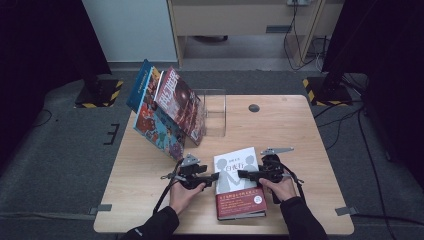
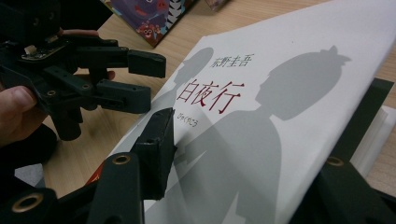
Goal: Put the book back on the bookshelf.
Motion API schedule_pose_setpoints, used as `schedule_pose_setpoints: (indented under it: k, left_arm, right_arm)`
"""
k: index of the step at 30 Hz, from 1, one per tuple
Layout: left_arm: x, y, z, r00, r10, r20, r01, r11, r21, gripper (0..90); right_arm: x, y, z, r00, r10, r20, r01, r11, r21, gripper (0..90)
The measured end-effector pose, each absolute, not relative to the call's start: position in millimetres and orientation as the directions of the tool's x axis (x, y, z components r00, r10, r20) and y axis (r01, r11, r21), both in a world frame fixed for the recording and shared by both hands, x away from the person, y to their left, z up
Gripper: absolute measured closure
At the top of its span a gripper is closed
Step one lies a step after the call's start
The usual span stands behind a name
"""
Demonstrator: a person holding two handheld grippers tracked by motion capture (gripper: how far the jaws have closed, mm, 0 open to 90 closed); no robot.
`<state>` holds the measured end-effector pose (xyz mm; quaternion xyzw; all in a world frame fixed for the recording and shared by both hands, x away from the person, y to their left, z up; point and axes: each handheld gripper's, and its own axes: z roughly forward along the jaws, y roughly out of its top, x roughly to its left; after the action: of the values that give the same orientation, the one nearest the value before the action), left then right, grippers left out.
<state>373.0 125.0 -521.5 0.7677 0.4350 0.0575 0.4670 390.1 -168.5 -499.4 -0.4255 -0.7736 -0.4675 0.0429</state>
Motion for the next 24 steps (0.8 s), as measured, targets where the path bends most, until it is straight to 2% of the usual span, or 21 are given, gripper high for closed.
schedule_pose_setpoints:
  k: [24]
  left_arm:
    - [371,127,-519,0.629,0.714,-0.308,0.594,-0.185,0.783,33.8]
  right_arm:
    - [387,-171,-488,-0.612,0.59,0.527,0.72,0.141,0.679,66.2]
